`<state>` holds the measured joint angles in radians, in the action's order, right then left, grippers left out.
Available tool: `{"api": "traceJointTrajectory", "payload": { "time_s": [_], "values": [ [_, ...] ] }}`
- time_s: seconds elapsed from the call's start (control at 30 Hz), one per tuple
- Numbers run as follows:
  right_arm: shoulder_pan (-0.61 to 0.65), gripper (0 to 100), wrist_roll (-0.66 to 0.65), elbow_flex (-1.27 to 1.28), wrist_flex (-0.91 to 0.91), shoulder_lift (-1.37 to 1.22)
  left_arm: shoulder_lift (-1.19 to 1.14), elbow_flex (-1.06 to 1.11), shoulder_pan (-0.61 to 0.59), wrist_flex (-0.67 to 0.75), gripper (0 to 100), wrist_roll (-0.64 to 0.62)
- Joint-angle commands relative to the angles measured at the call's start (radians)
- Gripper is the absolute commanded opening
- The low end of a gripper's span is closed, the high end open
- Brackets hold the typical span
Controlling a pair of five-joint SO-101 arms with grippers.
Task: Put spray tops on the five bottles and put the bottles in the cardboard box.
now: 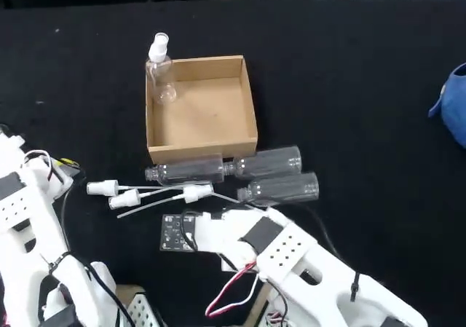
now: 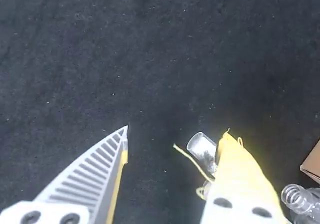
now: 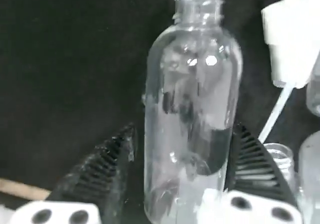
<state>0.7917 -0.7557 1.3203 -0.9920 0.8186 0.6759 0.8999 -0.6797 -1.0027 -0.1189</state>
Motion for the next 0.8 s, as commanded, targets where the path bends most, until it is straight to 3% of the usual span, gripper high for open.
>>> {"api": "traceJointTrajectory", "payload": {
  "time_s": [0.0,0.13,0.27,0.77],
  "values": [
    [0.002,22.7,-0.009,-0.008,0.035,0.027,0.034,-0.056,-0.010,0.011,17,-0.008],
    [0.077,8.5,0.000,-0.002,0.029,-0.005,0.034,-0.058,-0.012,0.011,17,-0.006],
    [0.109,7.0,0.126,-0.116,0.061,-0.122,0.034,-0.056,-0.013,0.011,17,-0.003],
    [0.144,7.4,0.948,-0.839,0.072,-0.631,0.034,-0.058,-0.133,0.018,17,-0.071]
  ]
}}
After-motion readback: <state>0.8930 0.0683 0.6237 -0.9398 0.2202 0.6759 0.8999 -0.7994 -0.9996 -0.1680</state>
